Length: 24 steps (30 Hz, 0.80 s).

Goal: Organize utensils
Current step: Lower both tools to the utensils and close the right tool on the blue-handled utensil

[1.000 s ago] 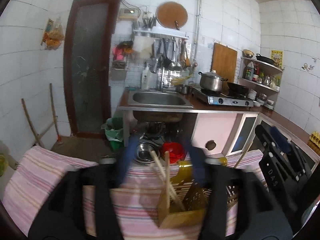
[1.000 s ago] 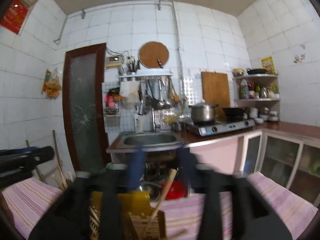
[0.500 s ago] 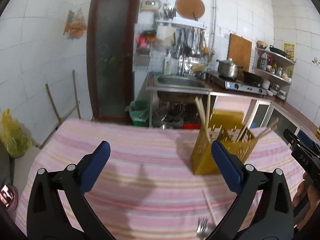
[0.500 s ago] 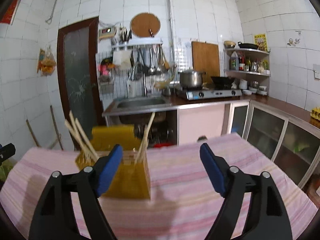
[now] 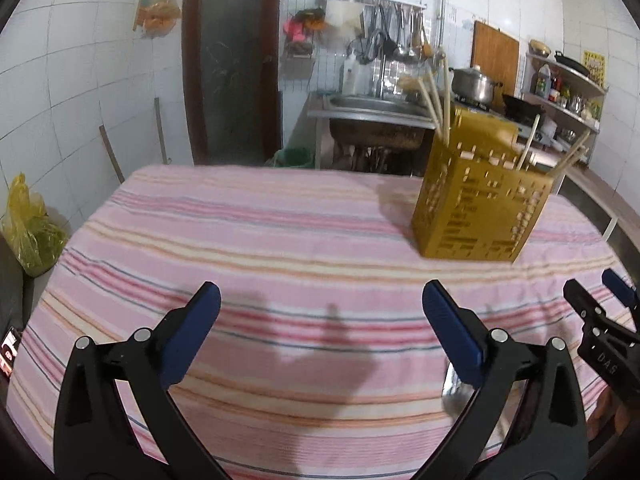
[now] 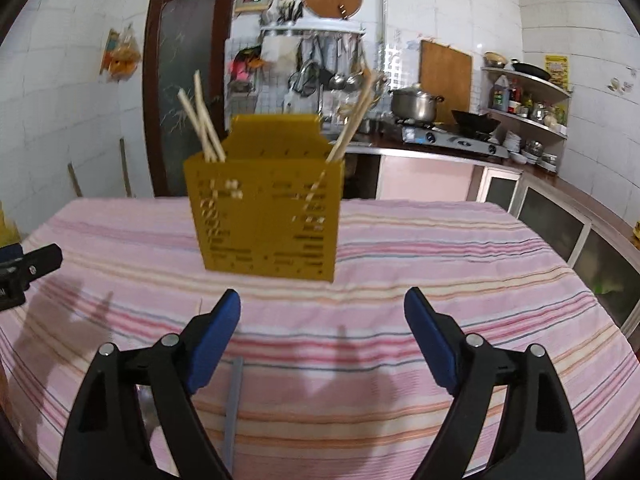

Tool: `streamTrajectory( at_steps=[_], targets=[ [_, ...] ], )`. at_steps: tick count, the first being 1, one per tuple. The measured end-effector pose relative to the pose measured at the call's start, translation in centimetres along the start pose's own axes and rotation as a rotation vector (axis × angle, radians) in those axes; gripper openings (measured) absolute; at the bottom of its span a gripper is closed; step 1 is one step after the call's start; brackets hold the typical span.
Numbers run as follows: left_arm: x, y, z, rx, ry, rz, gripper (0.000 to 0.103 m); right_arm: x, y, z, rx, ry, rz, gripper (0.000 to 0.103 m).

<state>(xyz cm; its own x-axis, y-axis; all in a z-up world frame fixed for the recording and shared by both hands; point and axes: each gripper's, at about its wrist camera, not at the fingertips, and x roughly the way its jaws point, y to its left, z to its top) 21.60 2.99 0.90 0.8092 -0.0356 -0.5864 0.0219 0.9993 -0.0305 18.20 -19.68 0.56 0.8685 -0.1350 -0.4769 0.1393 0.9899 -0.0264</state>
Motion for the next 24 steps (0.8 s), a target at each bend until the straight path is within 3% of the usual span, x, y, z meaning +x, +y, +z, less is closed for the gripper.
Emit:
streamTrajectory(
  at_steps=[8,15,24],
  targets=[
    [2.7,-0.9,-1.8,0.037,0.075,0.009,0.098,1.8,1.6,-1.3,-0.061,0.089,0.035,0.082],
    [4.0,-1.8,-2.8,0.098,0.134,0.032,0.098,4.0,3.0,-2.7,-0.079,0.29,0.06,0.08],
    [3.9,-2.2,-3.2,0.098,0.146,0.019,0.098,3.7,4.2,-3.4,-0.096,0.36,0.103,0.033]
  ],
)
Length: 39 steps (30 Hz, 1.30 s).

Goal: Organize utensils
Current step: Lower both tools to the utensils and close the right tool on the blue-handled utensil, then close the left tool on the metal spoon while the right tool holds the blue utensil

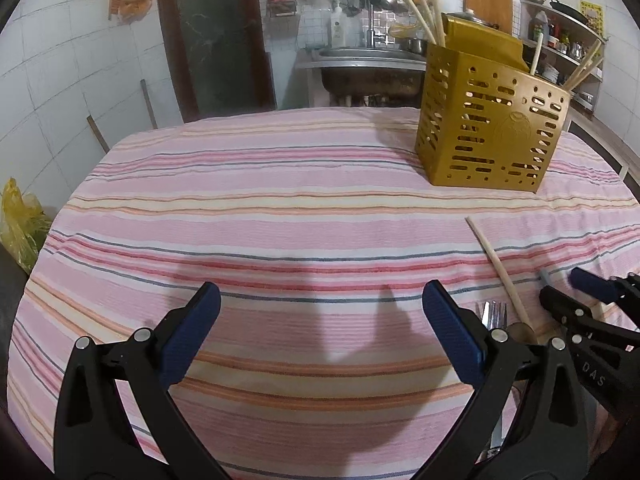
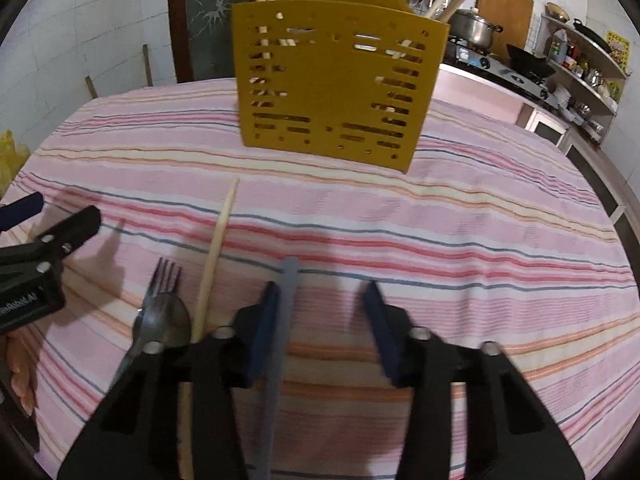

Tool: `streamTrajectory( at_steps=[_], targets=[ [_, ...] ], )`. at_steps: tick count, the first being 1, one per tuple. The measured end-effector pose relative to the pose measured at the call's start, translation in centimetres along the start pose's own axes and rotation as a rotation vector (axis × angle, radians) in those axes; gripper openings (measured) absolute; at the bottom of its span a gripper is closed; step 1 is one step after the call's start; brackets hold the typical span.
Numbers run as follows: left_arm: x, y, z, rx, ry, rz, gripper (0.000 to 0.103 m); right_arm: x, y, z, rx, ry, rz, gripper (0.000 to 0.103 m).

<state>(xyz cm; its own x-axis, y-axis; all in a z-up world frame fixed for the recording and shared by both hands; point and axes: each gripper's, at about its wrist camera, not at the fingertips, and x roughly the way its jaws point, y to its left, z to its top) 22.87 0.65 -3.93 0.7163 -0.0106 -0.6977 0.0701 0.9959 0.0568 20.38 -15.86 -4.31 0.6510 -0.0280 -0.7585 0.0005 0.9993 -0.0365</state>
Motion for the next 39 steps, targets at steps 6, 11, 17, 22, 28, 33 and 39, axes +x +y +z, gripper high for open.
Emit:
streamTrajectory(
  at_steps=[6,11,17,22,28,33,39],
  targets=[
    [-0.2,-0.7,-0.4,0.019,0.004,-0.01,0.098,-0.5,-0.4,-0.3,0.01,0.001,0.038,0.011],
    [-0.2,-1.2,-0.9,0.013,0.028,-0.048,0.098,-0.6,-2.3,-0.4,0.04,0.003,0.018,0.007],
    [0.0,-2.2,-1.3,-0.008,0.079,-0.112,0.098,0.0,-5.5,0.1,0.08,0.011,-0.013,0.007],
    [-0.7,-4.2,-1.8,0.002,0.101,-0.126,0.098,0.2,-7.4,0.2,0.104,0.009,-0.047,0.007],
    [-1.3,-6.9,-1.9,0.045,0.144,-0.123,0.097,0.4,-9.2,0.5,0.136,0.012,-0.046,0.007],
    [-0.9,-8.4,-2.4,0.069,0.169,-0.113,0.088,0.6,-9.4,0.4,0.141,0.01,-0.039,0.007],
    [-0.9,-9.3,-2.3,0.052,0.196,-0.15,0.064,0.7,-9.7,0.4,0.158,0.008,-0.022,0.007]
  ],
)
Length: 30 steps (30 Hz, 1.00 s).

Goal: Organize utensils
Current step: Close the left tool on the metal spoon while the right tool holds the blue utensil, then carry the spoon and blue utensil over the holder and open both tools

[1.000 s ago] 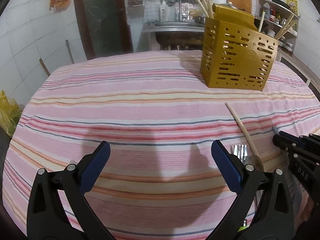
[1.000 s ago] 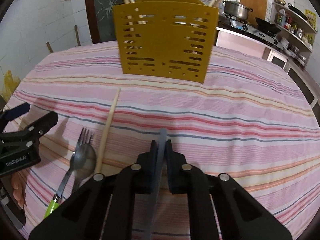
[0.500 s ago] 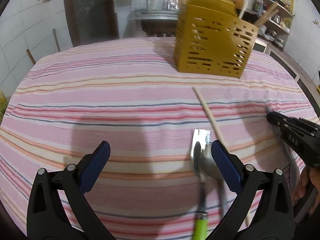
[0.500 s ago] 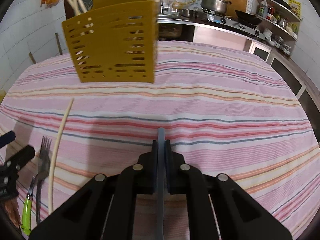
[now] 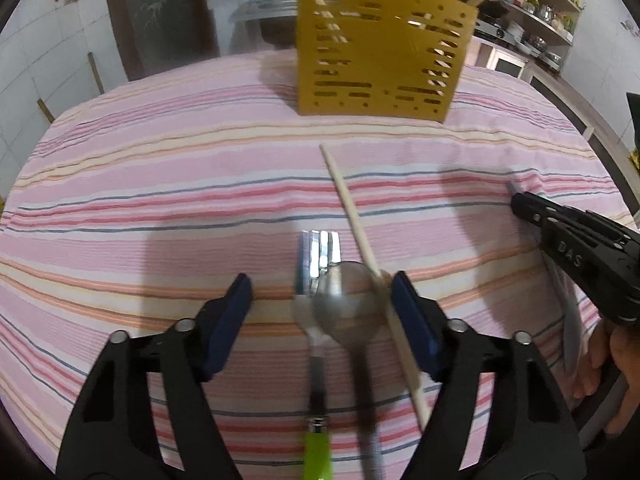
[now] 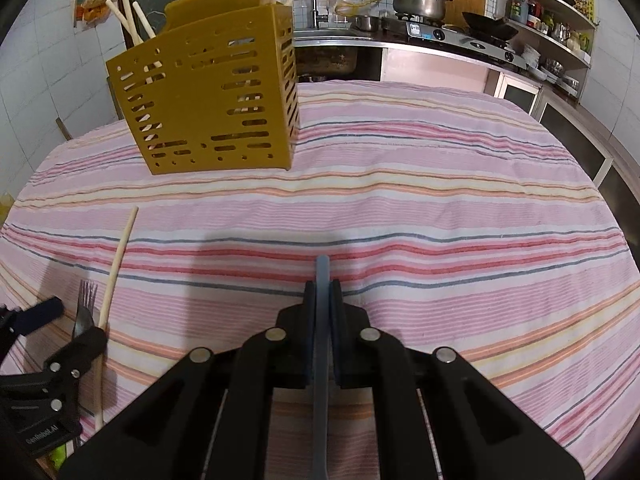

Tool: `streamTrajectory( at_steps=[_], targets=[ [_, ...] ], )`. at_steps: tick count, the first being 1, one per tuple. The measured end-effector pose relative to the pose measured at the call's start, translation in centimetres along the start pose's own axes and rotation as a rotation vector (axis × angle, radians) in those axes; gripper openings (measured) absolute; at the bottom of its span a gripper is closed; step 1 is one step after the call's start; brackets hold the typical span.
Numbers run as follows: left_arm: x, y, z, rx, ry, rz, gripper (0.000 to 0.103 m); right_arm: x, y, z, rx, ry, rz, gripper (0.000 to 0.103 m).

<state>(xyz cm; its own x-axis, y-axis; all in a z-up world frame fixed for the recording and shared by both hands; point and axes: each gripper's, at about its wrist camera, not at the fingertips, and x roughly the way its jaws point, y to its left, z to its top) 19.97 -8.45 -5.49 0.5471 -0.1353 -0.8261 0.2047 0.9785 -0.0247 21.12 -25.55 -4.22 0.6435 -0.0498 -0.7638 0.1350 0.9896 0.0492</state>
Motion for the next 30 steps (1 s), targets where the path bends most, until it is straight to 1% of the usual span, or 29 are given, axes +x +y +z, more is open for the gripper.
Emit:
streamTrajectory(
  at_steps=[1,6,8,10,13,16,23,25,30],
  targets=[
    [0.0,-0.4,0.0,0.01,0.004,0.002,0.061,0.0,0.0,0.0,0.003,0.0,0.003,0.007],
    [0.2,-1.4,-0.1,0.036,0.004,0.016,0.052,0.0,-0.2,-0.2,0.018,-0.001,0.018,0.007],
    [0.3,-1.5,0.1,0.028,0.01,0.008,0.047,0.0,-0.2,-0.1,0.019,-0.001,0.017,0.007],
    [0.4,-1.3,0.3,0.02,0.016,-0.002,0.04,0.1,-0.1,-0.1,0.019,-0.002,0.016,0.007],
    [0.5,-1.2,0.6,0.005,0.024,-0.015,0.035,0.0,-0.4,-0.4,0.027,-0.003,0.024,0.007],
    [0.6,-1.1,0.8,-0.009,0.029,-0.019,0.034,0.0,-0.6,-0.4,0.038,-0.002,0.034,0.007],
    [0.4,-1.4,0.9,0.02,0.005,0.01,0.034,-0.1,-0.5,-0.3,0.035,-0.009,0.029,0.007],
    [0.2,-1.2,0.9,0.021,-0.007,0.021,0.034,-0.1,-0.4,-0.3,0.034,-0.014,0.027,0.007],
    [-1.2,-0.7,1.4,0.024,-0.07,0.046,0.034,-0.7,-0.3,-0.2,0.034,-0.041,0.022,0.007]
  ],
)
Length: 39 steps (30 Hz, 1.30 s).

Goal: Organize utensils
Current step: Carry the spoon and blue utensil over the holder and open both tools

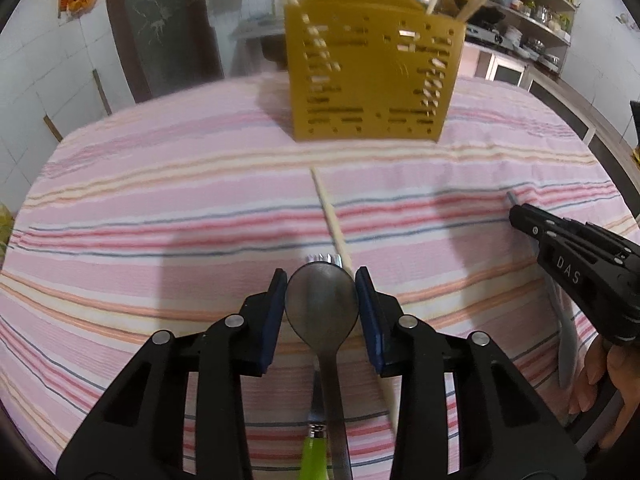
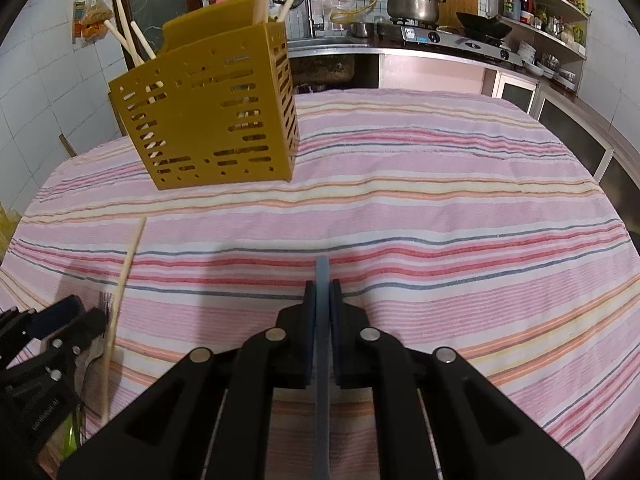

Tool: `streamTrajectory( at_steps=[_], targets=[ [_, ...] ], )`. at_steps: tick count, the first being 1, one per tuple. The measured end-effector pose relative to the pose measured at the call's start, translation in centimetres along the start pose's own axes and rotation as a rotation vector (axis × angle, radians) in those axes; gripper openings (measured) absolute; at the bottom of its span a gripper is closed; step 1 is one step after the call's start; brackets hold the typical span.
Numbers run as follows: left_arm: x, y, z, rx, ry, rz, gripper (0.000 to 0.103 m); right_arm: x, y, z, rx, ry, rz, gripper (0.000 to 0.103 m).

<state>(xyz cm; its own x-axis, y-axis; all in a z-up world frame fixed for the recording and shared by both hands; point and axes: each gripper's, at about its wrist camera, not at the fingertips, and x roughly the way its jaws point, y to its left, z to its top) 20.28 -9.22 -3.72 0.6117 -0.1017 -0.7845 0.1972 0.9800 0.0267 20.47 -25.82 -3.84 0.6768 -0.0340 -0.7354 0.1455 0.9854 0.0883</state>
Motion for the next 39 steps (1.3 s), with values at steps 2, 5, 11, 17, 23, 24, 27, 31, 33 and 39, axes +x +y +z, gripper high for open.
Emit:
streamTrajectory(
  at_steps=[2,5,11,17,23,24,27,31,33,39],
  targets=[
    [-0.6,0.1,0.1,0.008,-0.026,0.018,0.034,-0.3,0.0,0.1,0.001,-0.015,-0.001,0.007],
    [-1.3,0.5,0.3,0.007,-0.053,0.021,0.034,-0.9,0.0,0.2,0.003,-0.037,0.003,0.007],
    [-3.4,1.5,0.6,0.001,-0.12,0.031,0.034,-2.0,0.7,0.3,-0.011,-0.087,0.008,0.007],
    [-4.7,2.6,0.7,-0.004,-0.17,0.056,0.034,-3.6,1.1,0.4,-0.012,-0.159,0.013,0.007],
    [-5.7,4.4,0.8,-0.041,-0.213,0.066,0.034,-5.2,1.2,0.6,-0.002,-0.248,0.019,0.007],
    [-5.9,4.7,0.8,-0.042,-0.225,0.072,0.034,-5.4,1.3,0.6,-0.003,-0.257,0.02,0.007],
    [-6.6,5.4,0.9,-0.05,-0.251,0.08,0.034,-6.1,1.5,0.6,-0.006,-0.29,0.022,0.007],
    [-7.5,6.4,1.1,-0.066,-0.284,0.078,0.034,-6.8,1.8,0.5,-0.009,-0.329,0.022,0.007],
    [-7.9,6.7,1.2,-0.067,-0.298,0.08,0.034,-7.1,1.8,0.5,-0.008,-0.344,0.023,0.007],
    [-9.1,7.3,1.4,-0.081,-0.34,0.075,0.034,-8.1,1.8,0.3,0.004,-0.4,0.027,0.007]
  ],
)
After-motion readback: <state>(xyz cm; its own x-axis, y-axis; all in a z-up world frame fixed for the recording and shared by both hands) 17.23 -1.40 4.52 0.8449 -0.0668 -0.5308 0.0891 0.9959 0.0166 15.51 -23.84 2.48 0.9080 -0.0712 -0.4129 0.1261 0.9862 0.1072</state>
